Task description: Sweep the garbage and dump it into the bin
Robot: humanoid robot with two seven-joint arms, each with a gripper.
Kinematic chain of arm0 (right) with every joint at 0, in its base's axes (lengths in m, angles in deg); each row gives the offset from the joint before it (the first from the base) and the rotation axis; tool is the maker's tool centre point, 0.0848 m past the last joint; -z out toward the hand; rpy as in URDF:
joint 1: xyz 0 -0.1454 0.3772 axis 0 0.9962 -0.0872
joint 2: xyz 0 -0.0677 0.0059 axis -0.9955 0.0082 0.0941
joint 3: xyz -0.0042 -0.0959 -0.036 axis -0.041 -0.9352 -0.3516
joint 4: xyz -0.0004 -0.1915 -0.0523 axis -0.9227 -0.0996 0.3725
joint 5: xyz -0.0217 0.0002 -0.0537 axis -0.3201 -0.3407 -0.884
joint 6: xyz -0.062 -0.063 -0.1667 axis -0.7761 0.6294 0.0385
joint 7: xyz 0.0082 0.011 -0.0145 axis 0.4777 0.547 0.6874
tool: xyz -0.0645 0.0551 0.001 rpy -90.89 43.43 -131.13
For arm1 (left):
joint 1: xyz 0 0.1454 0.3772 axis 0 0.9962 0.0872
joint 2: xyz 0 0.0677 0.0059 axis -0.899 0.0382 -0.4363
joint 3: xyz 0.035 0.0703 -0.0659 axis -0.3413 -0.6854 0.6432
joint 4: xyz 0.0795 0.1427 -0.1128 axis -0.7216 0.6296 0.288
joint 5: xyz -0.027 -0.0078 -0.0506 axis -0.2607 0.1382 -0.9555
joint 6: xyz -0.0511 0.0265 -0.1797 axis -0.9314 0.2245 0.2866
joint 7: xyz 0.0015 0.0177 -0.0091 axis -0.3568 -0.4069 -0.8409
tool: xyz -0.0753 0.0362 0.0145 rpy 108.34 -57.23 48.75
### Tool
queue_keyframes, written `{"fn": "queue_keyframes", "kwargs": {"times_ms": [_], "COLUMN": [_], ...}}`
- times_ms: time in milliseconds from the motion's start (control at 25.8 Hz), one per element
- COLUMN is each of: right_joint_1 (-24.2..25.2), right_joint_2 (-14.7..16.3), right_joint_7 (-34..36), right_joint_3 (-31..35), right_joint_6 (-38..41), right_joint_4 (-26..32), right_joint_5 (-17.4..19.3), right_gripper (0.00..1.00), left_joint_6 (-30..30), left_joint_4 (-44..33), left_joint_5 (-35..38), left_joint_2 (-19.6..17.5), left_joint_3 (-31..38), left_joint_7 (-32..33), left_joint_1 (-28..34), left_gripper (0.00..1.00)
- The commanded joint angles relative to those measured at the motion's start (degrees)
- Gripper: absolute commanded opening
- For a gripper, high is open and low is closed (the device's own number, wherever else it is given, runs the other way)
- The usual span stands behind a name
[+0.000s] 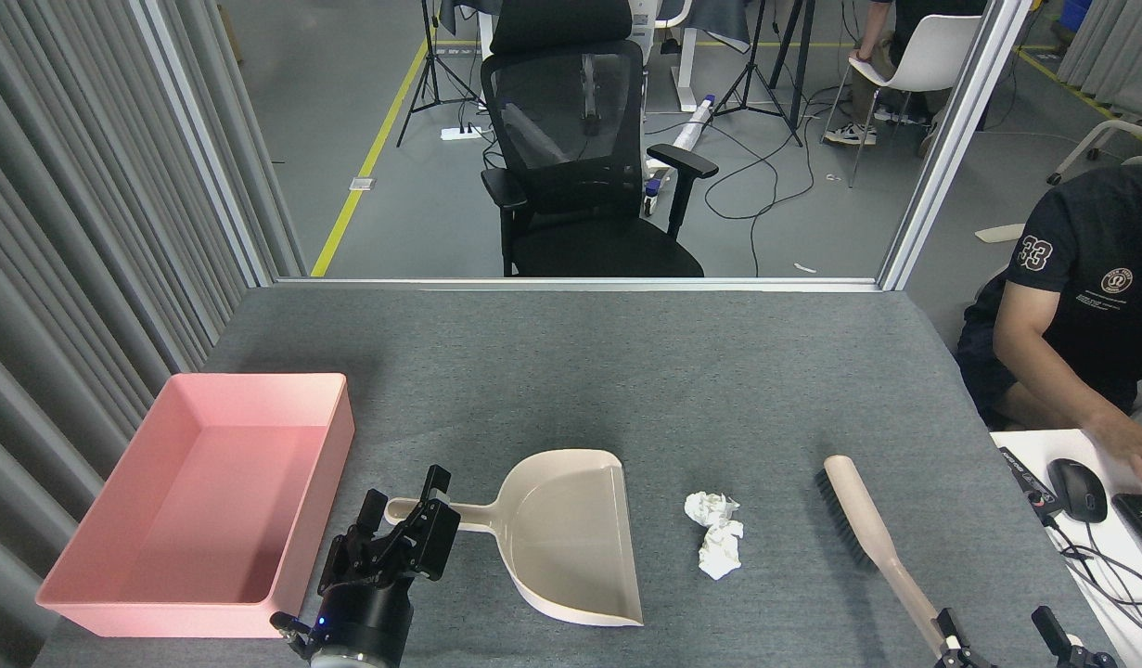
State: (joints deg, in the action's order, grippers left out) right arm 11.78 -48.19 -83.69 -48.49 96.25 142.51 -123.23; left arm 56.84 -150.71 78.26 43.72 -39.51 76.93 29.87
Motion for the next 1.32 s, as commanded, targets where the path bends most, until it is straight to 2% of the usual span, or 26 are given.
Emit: {"fn": "queue_keyframes", "kwargs": {"times_ms": [0,78,388,659,853,931,1047,1202,1280], "right_joint_1": [0.1,0.1,0.8,0.2,0.0,-0.1,-0.2,-0.2,-0.2], "right_joint_2": [-0.8,-0.9,-1.2,-1.3,-1.3,-1.3,-1.4,-1.9,-1.8], "right_joint_7": [0.2,0.2,0.2,0.4,0.4,0.4,0.5,0.5,0.5], "right_joint_3": [-0.4,-0.4,-0.4,-0.9,-1.2,-1.8,-2.8,-3.7,-3.8], "right_joint_6": [-0.3,-0.4,-0.5,-1.4,-1.7,-2.0,-2.2,-3.7,-3.8], "right_joint_4": [-0.5,-0.5,-0.6,-3.5,-4.1,-5.0,-5.2,-5.3,-5.4], "right_joint_5": [-0.5,-0.6,-1.1,-1.2,-1.2,-1.7,-3.1,-3.2,-3.3], "right_gripper": [0.99,0.99,0.98,0.97,0.93,0.88,0.88,0.87,0.82], "left_joint_6": [-0.2,0.1,0.0,-0.6,-0.6,-0.6,-0.6,-0.6,-0.6], "left_joint_4": [0.0,0.0,1.3,5.6,6.8,7.0,7.0,6.9,6.9], "left_joint_5": [-12.9,-16.7,-16.8,-16.7,-16.8,-16.8,-16.8,-16.8,-16.8], "left_joint_2": [-0.1,-0.1,-0.2,-0.1,-0.1,-0.2,-0.2,-0.1,-0.2], "left_joint_3": [-0.5,-0.6,-0.7,-2.4,-2.9,-2.9,-2.8,-2.8,-2.8], "left_joint_7": [0.0,-0.3,-0.7,-3.0,-3.0,-3.0,-3.1,-3.0,-3.1], "left_joint_1": [0.0,0.0,1.0,1.1,1.0,1.0,1.0,1.0,1.0], "left_gripper": [1.0,1.0,1.0,1.0,1.0,1.0,1.0,1.0,1.0]}}
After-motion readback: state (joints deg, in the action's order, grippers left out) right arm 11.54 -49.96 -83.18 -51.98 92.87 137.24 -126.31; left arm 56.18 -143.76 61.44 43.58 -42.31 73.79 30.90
